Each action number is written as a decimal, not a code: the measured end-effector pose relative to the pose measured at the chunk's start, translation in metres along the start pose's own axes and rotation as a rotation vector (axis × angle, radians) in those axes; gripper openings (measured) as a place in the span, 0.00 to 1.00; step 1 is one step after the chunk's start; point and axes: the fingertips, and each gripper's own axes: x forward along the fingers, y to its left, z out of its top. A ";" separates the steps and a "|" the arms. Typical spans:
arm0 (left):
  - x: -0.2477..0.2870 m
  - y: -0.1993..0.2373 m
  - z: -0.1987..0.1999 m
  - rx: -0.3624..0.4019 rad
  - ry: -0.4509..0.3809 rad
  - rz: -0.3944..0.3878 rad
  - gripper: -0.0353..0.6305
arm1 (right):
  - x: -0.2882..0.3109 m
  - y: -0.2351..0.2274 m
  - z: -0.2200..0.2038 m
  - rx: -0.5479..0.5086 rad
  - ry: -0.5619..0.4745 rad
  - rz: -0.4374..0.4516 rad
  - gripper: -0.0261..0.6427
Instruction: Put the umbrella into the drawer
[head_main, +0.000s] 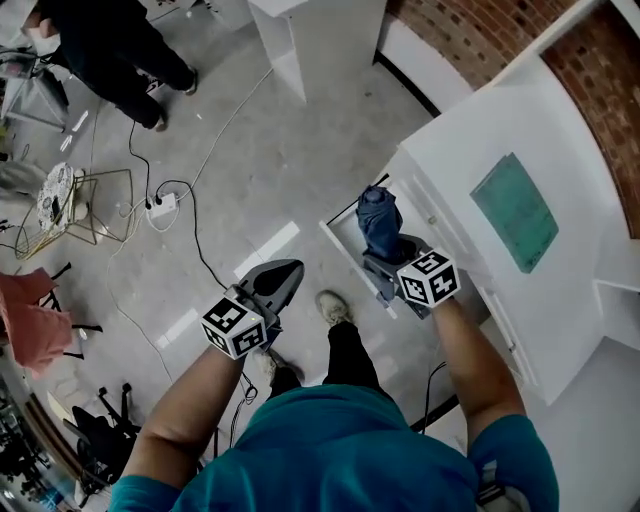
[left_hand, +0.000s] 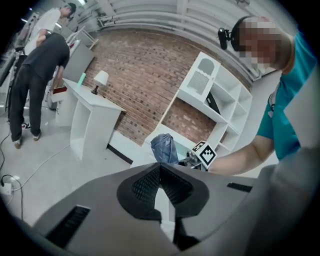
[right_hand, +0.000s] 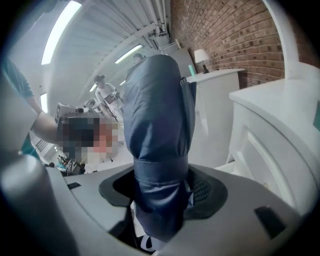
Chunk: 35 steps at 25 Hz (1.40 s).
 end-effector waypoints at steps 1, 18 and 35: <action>0.014 -0.001 -0.006 0.006 0.022 -0.015 0.07 | 0.003 -0.011 -0.011 0.022 0.013 -0.008 0.43; 0.159 0.023 -0.088 -0.008 0.178 -0.122 0.07 | 0.100 -0.164 -0.151 0.250 0.234 -0.148 0.43; 0.175 0.047 -0.139 -0.054 0.231 -0.133 0.07 | 0.175 -0.232 -0.237 0.416 0.393 -0.257 0.43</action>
